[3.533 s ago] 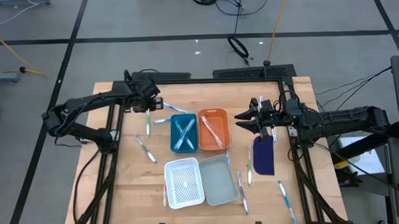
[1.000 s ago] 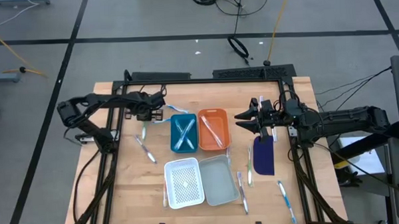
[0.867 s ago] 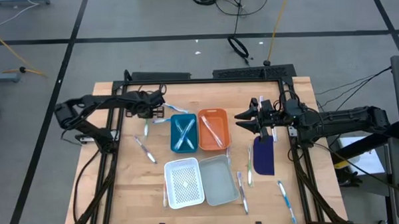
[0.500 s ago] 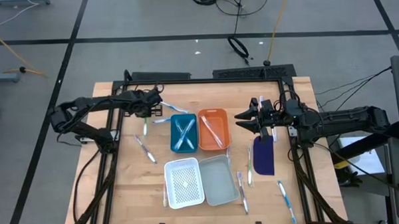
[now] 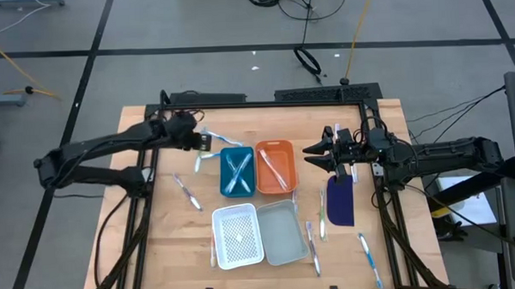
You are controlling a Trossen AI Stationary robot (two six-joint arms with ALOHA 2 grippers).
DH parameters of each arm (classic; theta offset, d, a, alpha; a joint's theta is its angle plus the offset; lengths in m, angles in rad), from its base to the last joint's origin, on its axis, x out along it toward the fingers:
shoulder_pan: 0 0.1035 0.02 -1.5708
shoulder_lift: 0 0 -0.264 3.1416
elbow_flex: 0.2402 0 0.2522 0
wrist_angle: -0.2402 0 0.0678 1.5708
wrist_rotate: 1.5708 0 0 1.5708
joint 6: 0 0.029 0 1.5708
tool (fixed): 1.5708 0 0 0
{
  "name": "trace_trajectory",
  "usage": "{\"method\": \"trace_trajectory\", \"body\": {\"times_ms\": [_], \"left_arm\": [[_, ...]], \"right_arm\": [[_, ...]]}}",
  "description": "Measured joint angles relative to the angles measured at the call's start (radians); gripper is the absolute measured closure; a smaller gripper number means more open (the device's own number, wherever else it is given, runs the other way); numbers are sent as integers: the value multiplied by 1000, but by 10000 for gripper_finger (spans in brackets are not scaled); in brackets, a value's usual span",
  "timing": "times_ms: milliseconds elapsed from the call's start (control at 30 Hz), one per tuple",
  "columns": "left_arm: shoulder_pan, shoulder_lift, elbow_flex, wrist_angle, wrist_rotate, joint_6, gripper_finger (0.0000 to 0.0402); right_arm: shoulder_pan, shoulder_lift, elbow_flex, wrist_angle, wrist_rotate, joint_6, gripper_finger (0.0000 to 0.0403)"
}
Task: Pick & Place Toothbrushes
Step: Put the green toothbrush into the white bin
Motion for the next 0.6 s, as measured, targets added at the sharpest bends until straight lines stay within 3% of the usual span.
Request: {"method": "trace_trajectory", "body": {"times_ms": [233,600], "left_arm": [[-94,-87,1,297,167,135,399],[-202,-93,2,702,377,264,398]], "right_arm": [[0,0,0,0,0,-2,275],[0,0,0,-1,-2,-13,275]]}}
